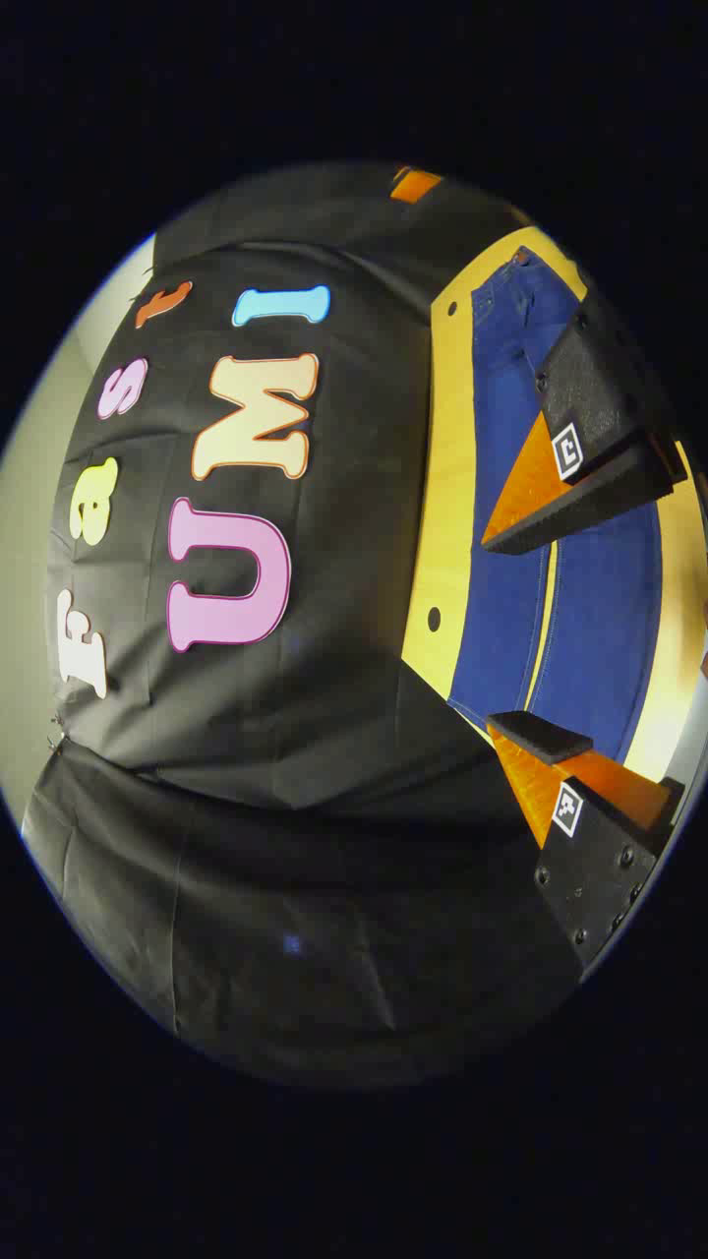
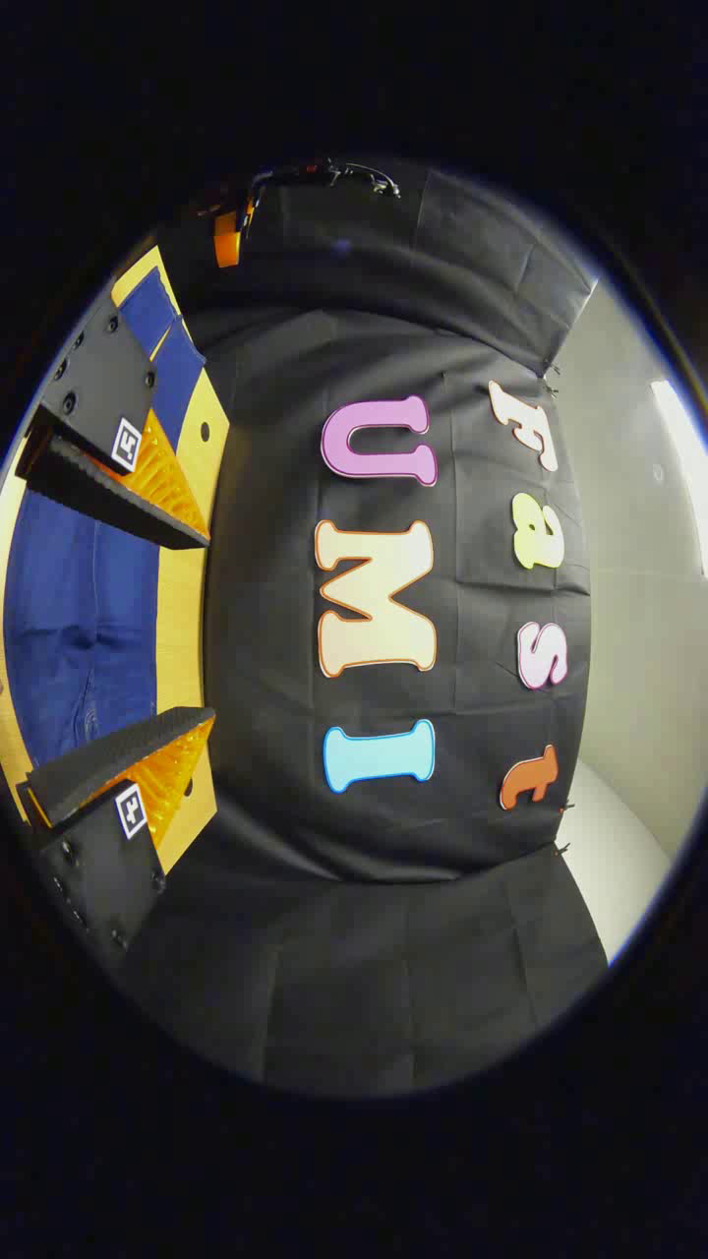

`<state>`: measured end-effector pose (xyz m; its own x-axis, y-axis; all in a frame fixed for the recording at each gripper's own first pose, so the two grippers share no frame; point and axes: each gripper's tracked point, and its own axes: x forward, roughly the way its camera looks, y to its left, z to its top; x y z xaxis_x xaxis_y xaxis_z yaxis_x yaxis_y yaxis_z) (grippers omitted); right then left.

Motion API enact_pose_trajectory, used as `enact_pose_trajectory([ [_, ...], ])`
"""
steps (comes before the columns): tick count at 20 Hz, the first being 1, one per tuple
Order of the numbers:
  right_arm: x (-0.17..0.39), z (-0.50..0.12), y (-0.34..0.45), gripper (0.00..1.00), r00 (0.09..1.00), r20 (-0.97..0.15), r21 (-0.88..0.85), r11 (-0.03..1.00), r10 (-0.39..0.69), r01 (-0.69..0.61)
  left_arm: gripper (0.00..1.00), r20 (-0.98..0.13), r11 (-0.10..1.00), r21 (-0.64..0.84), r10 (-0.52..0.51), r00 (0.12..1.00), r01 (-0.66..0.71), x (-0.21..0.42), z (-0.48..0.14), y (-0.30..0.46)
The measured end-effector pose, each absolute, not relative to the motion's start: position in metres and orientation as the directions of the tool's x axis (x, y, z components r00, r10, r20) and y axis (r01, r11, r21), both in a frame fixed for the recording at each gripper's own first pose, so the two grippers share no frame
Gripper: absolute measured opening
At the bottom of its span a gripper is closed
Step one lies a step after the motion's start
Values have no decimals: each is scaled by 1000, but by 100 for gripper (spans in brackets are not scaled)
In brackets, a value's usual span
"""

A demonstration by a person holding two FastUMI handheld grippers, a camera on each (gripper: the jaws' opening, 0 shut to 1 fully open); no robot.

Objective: Grasp the waist and the cuffs of the jeans and fold them to make the two legs overlap; first hold the waist and fold one-third of the jeans toward the cuffs, then hold the cuffs and fold the remaining one-third in the same direction to finish folding.

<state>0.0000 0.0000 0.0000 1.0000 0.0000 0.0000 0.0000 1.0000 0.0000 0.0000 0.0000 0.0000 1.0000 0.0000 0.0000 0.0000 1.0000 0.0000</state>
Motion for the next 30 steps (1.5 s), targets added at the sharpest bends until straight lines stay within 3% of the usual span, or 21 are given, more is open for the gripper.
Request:
enact_pose_trajectory([
  [4,3,1,-11,99,1000,-12,0,1000,-23,23,95,-5,998,19,-61,998,61,-1,-5,-1],
  [11,3,3,-23,99,998,-29,25,998,-51,52,94,-29,996,43,-80,996,81,22,-18,22],
  [16,-4,3,-27,99,997,-43,-8,998,-64,64,95,-91,975,81,-199,976,207,22,-41,26],
  [19,-4,-2,-23,97,997,-60,-41,998,-53,51,95,-172,958,79,-260,950,276,11,-69,27],
  [23,-3,-9,-10,99,996,-90,-29,1000,-7,4,95,-363,915,119,-322,874,386,-3,-119,41],
  [30,-8,-35,8,99,987,-158,-59,997,39,-49,96,-672,856,132,-294,680,500,-14,-204,82],
])
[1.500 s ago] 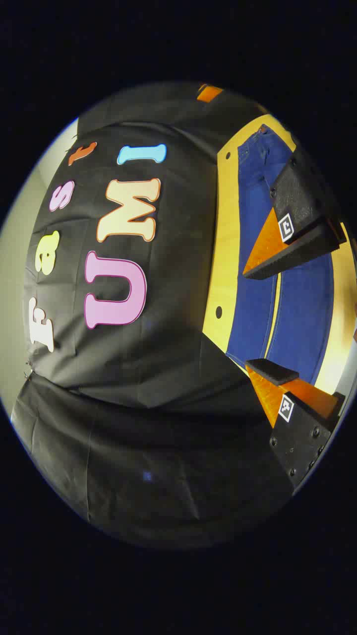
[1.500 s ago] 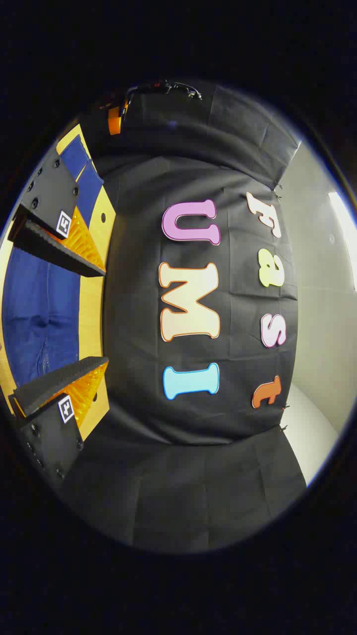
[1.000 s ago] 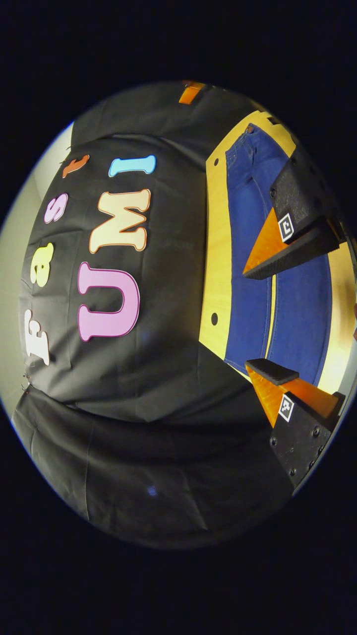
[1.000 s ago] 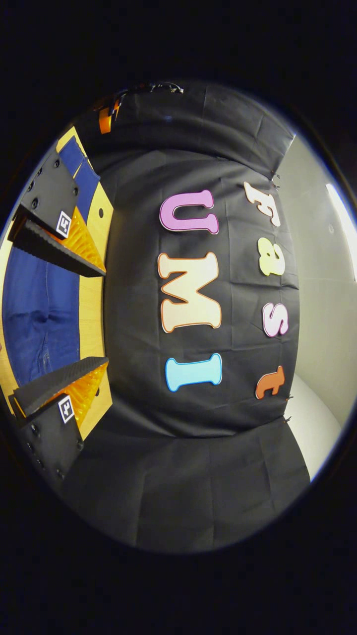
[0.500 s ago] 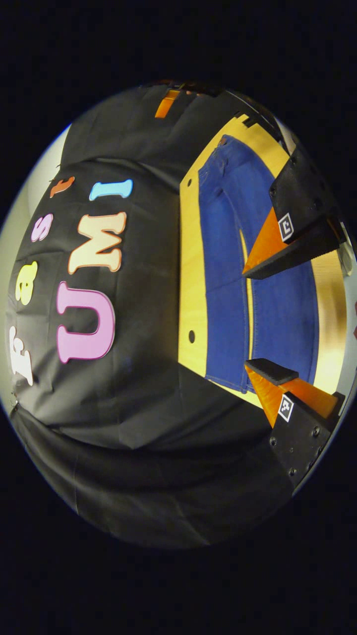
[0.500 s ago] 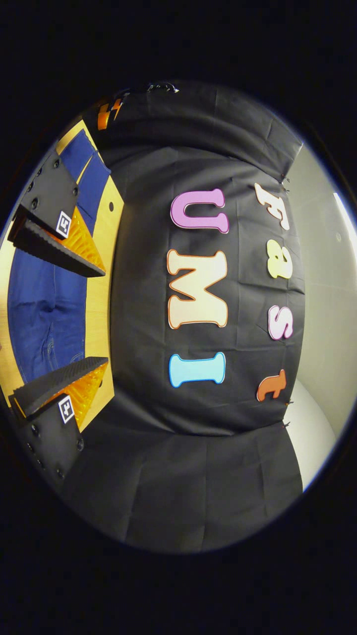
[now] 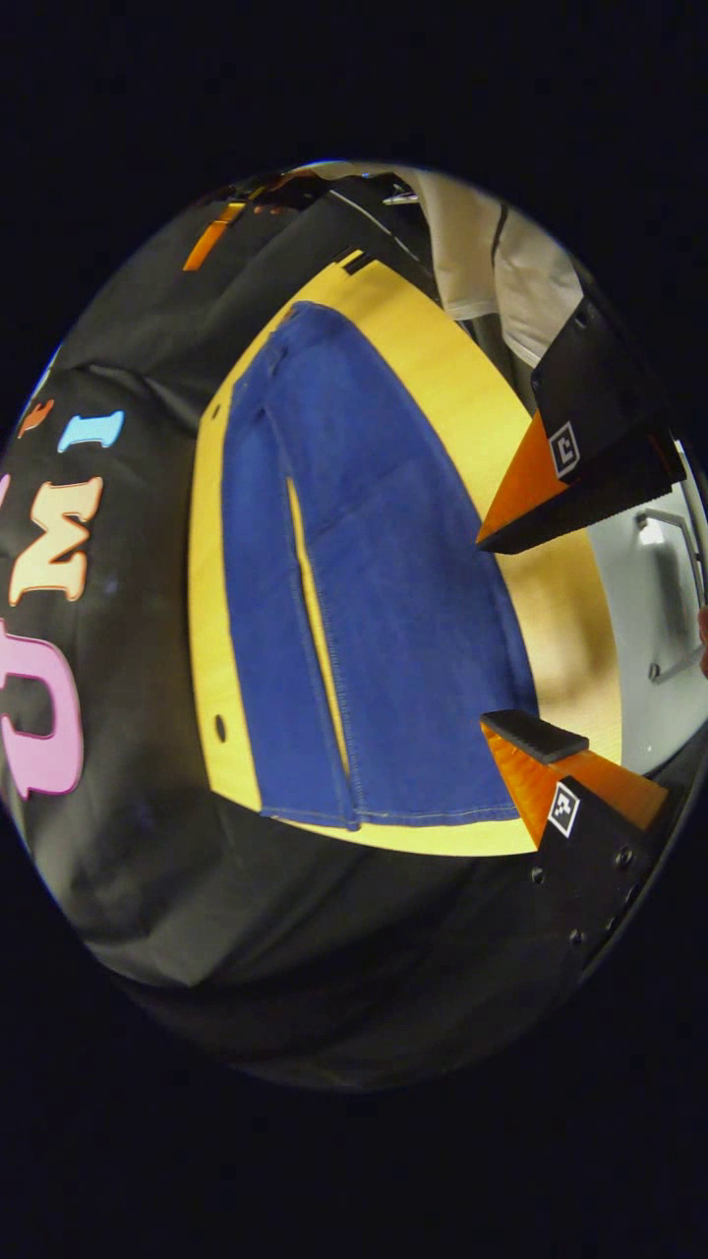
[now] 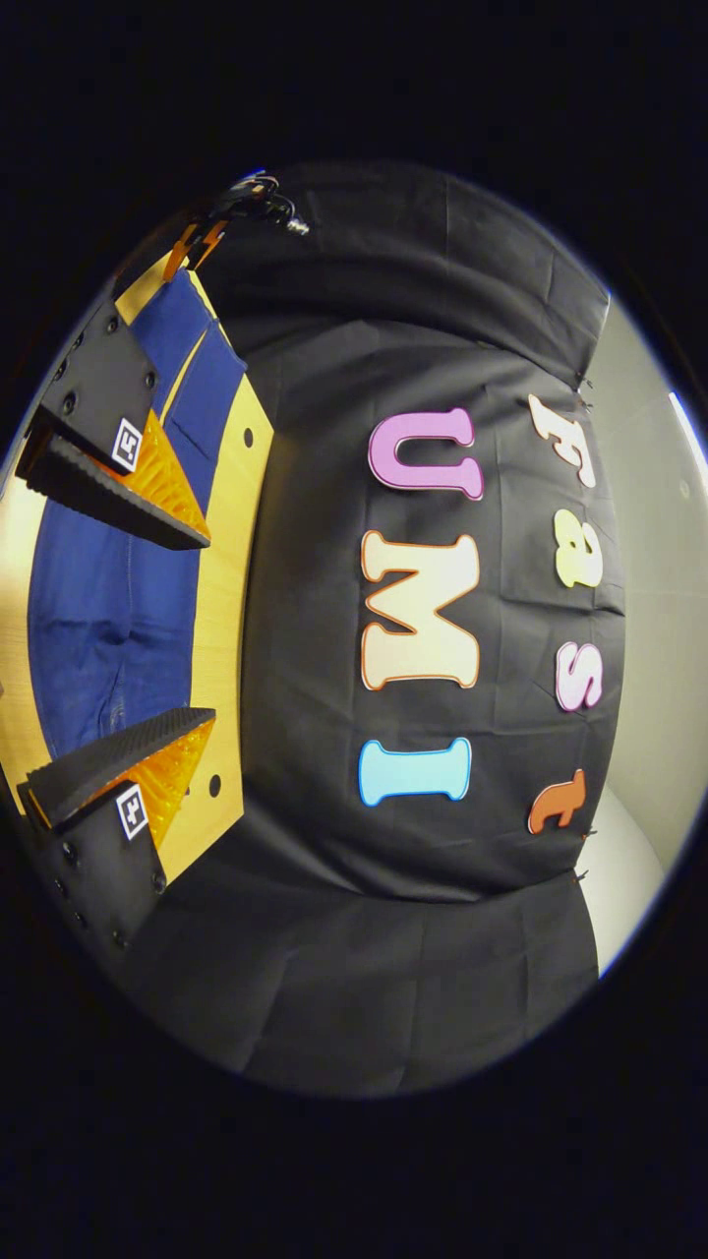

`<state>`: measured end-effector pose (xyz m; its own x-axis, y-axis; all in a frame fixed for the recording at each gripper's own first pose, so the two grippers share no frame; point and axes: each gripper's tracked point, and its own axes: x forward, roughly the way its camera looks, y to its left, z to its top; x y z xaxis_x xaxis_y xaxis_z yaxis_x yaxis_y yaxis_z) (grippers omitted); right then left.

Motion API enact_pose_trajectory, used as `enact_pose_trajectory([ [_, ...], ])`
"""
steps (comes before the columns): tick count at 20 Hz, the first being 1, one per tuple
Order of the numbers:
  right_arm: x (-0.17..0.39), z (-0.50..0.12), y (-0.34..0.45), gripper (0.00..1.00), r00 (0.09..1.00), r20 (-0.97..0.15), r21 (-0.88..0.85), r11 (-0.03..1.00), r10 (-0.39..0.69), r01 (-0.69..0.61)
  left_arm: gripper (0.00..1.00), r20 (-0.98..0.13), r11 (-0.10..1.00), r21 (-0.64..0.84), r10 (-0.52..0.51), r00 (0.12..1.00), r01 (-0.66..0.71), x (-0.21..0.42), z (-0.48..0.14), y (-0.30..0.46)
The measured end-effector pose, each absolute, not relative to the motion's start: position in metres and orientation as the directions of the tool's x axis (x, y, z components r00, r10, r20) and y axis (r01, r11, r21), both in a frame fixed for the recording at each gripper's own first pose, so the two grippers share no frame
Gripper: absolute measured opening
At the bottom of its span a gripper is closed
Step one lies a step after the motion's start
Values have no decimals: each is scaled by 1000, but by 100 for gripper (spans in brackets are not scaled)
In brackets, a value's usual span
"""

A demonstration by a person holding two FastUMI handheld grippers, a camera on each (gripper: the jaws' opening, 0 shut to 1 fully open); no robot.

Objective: Grasp the waist and the cuffs of the jeans and fold them to make the two legs overlap; first hold the waist and fold one-third of the jeans toward the cuffs, then hold the cuffs and fold the remaining one-third in the same direction to finish folding.

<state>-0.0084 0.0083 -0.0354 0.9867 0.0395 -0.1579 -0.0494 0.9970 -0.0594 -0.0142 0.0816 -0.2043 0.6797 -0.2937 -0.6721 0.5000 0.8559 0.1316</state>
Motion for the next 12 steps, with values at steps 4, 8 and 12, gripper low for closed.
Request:
enact_pose_trajectory([
  [4,-15,-44,10,99,982,-183,-69,996,38,-51,96,-751,772,247,-229,619,585,-5,-222,108],
  [8,-21,-55,6,99,977,-211,-61,998,18,-31,96,-835,657,313,-154,528,686,-6,-234,124],
  [12,-28,-65,-4,99,973,-232,-51,999,-14,2,96,-869,597,323,-121,480,734,-8,-235,122],
])
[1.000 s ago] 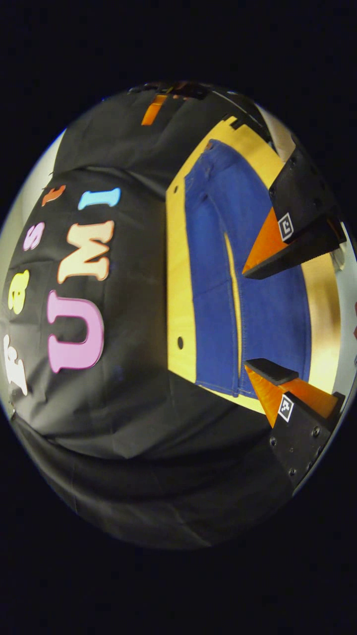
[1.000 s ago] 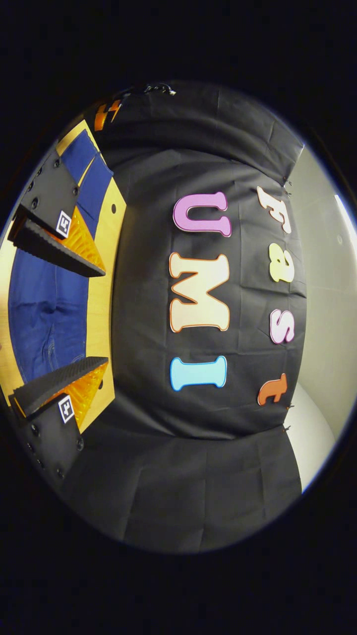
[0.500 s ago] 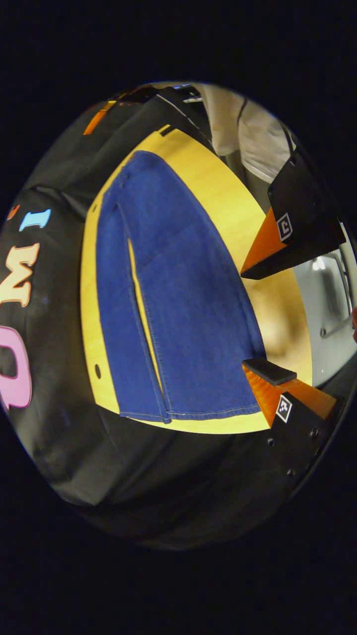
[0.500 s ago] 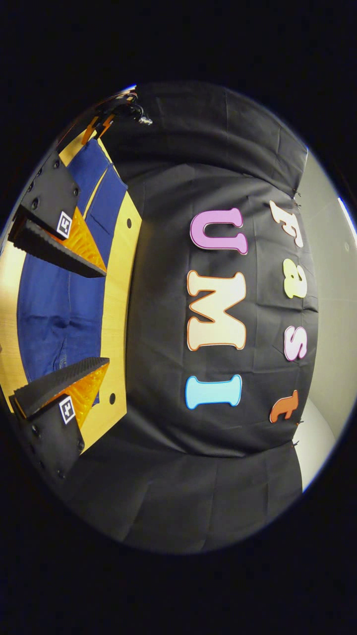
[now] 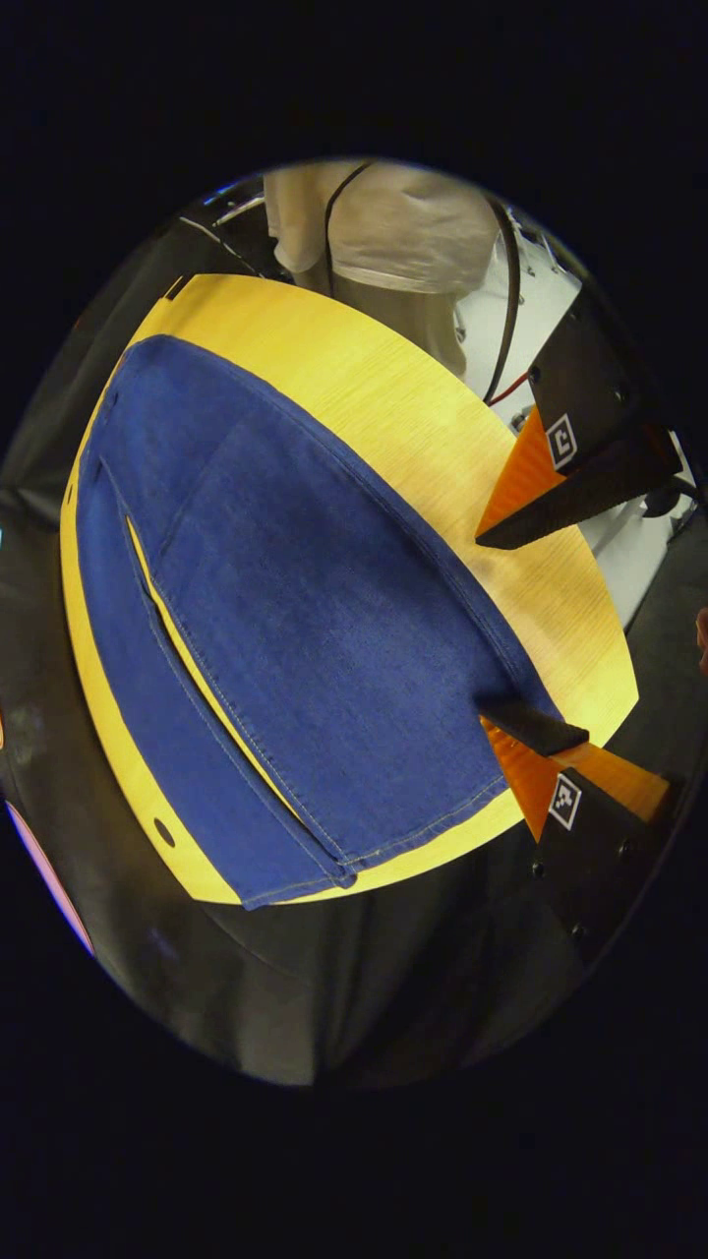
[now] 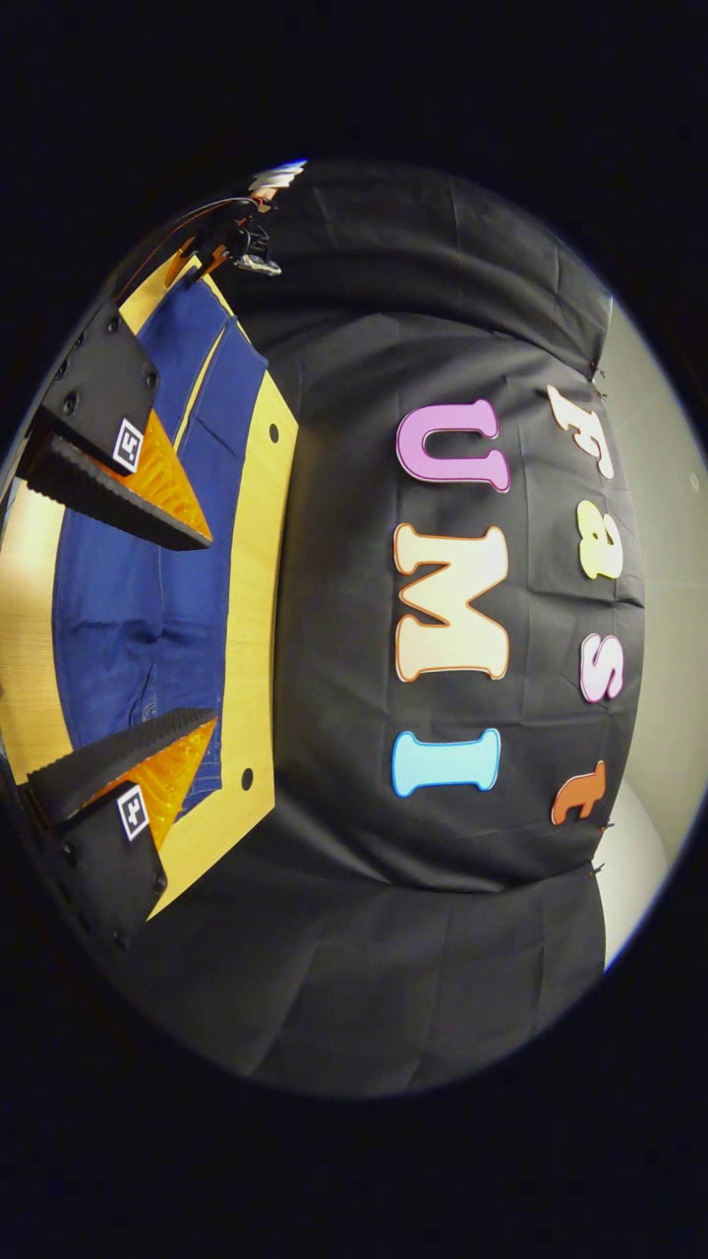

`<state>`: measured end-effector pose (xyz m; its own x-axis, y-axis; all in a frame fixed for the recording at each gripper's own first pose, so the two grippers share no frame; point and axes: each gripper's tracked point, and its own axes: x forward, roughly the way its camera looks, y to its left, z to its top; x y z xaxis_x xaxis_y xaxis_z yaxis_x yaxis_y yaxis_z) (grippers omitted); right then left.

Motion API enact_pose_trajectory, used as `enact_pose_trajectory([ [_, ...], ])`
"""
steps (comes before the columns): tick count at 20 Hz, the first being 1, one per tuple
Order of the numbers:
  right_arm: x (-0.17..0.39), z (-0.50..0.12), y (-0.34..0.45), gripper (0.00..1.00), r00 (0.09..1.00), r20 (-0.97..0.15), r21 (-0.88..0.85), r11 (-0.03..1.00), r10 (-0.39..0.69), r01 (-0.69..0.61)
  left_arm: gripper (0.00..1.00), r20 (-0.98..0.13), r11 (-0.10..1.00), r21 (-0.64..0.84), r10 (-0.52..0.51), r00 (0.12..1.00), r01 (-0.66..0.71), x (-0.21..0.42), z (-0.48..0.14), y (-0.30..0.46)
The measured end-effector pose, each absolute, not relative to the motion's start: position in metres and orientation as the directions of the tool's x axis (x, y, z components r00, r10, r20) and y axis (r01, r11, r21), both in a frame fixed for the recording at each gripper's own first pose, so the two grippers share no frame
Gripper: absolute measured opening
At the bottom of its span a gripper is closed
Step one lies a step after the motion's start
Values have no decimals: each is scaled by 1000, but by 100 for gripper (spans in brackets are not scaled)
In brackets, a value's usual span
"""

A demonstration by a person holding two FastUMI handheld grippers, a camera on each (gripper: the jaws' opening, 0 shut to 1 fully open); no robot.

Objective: Grasp the waist and the cuffs of the jeans and fold them to make the two legs overlap; first hold the waist and fold one-third of the jeans toward the cuffs, then hold the cuffs and fold the remaining one-third in the same direction to finish folding.

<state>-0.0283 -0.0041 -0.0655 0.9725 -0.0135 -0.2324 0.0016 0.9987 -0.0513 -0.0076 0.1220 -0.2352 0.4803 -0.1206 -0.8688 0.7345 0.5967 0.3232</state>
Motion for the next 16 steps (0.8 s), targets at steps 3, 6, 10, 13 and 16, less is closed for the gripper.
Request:
enact_pose_trajectory([
  [3,-31,-71,-11,99,966,-255,-52,998,-35,23,96,-883,542,356,-71,463,761,-1,-239,125],
  [6,-30,-72,-10,99,966,-255,-81,996,-42,22,94,-904,516,329,-68,421,791,-3,-242,122],
  [10,-30,-83,-3,99,960,-277,-71,997,-25,6,92,-926,491,296,-63,372,819,-2,-247,118],
  [13,-26,-91,4,99,955,-296,-57,998,-5,-13,92,-940,485,270,-57,338,832,-2,-250,116],
  [16,-22,-98,15,99,951,-308,-40,999,20,-33,92,-950,487,243,-53,307,839,-3,-251,115],
])
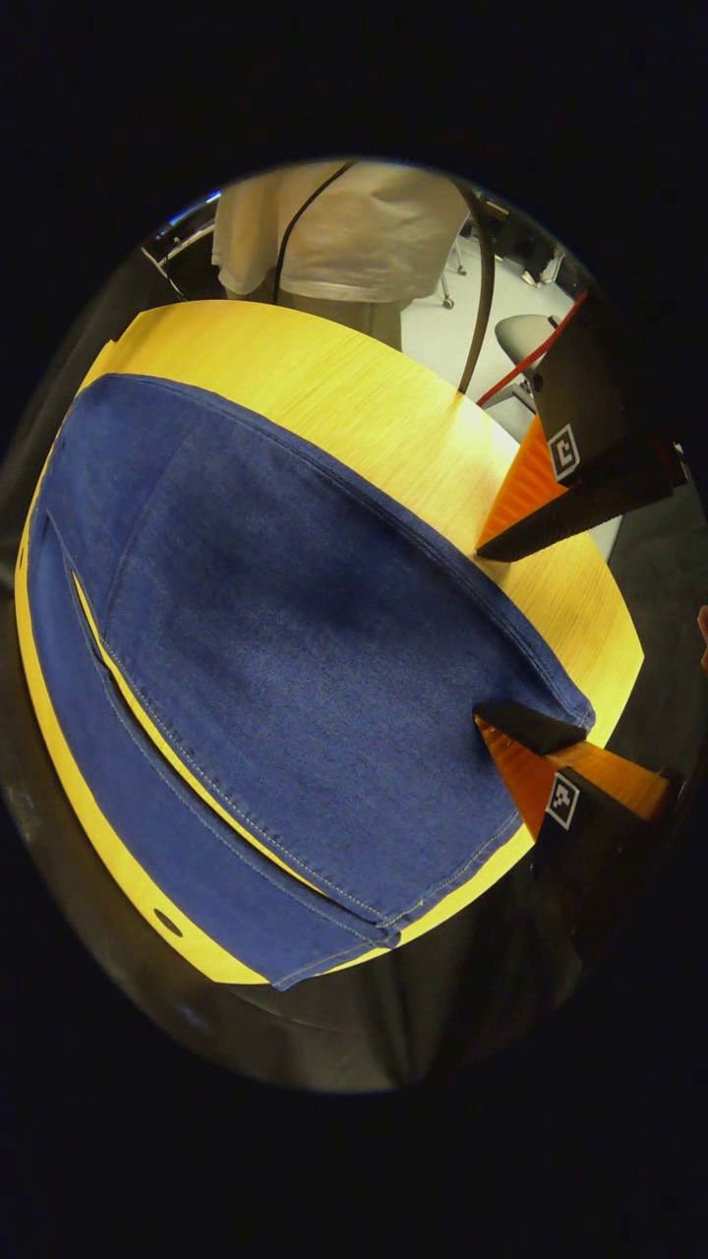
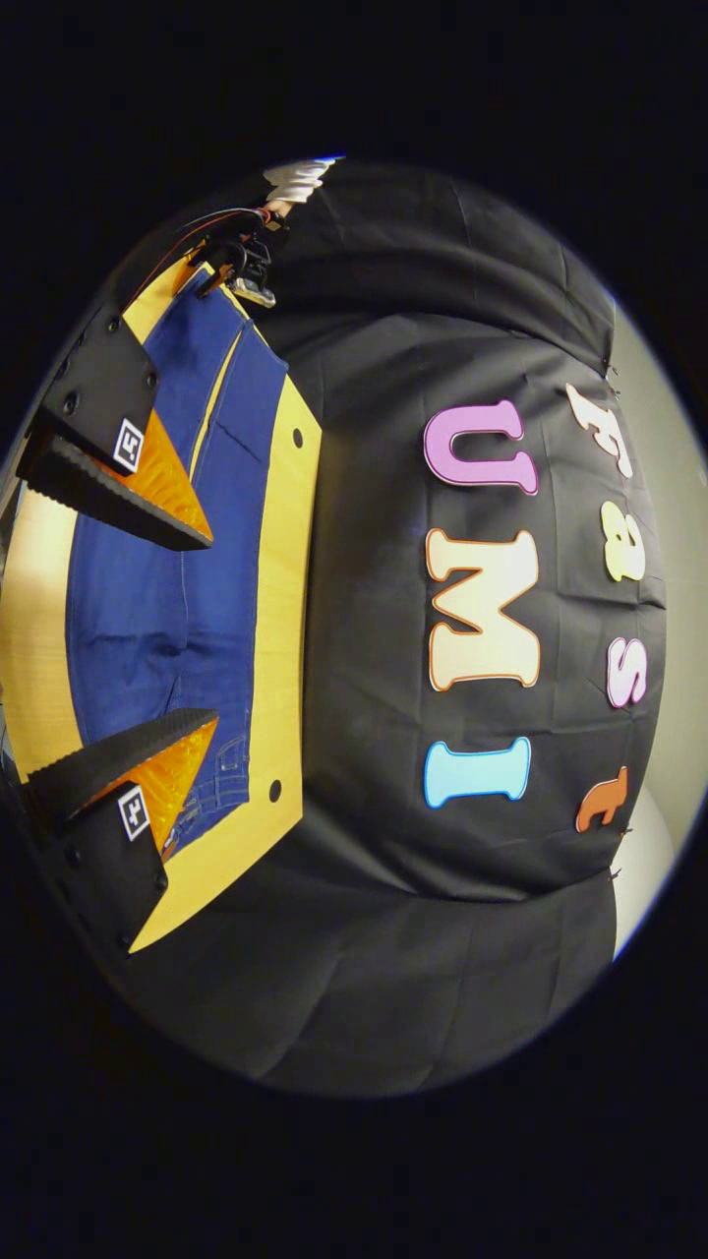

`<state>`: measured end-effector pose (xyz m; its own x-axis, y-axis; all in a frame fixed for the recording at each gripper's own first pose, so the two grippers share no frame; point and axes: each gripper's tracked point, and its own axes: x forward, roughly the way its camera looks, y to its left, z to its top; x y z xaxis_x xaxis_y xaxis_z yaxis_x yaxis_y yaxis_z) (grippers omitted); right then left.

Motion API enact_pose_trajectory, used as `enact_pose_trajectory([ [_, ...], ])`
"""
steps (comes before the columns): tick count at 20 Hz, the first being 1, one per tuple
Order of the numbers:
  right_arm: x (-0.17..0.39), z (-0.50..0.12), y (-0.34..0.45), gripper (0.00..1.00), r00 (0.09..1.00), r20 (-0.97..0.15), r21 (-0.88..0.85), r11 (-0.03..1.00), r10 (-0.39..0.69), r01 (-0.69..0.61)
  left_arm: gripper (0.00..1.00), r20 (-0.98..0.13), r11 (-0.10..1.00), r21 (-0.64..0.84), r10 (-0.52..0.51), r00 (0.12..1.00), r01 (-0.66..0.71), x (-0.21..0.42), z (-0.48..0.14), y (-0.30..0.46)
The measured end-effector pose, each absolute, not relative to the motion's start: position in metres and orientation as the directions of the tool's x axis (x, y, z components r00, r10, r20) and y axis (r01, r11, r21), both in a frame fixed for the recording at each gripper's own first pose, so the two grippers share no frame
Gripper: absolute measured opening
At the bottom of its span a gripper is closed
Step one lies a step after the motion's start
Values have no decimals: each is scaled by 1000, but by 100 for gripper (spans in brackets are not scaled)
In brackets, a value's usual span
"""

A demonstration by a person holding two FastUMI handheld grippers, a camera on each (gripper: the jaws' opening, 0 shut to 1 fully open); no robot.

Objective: Grasp the waist and the cuffs of the jeans and fold them to make the two legs overlap; first hold the waist and fold one-third of the jeans toward the cuffs, then hold the cuffs and fold the remaining one-third in the same direction to finish folding.

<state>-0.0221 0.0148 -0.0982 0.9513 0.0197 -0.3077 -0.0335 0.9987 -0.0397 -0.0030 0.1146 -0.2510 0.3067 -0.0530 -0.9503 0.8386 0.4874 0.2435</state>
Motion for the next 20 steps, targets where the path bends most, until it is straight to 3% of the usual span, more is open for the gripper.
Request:
enact_pose_trajectory([
  [12,-17,-129,35,99,920,-389,-20,997,56,-69,92,-965,453,249,41,259,856,-2,-254,113],
  [16,-17,-133,32,99,917,-395,-8,998,47,-54,76,-964,426,255,42,263,868,3,-253,110],
  [19,-16,-134,30,99,915,-401,-4,999,48,-54,51,-961,428,267,57,269,863,5,-253,113],
  [20,-16,-135,29,99,914,-402,-6,998,49,-56,46,-960,427,273,63,273,862,5,-252,113],
])
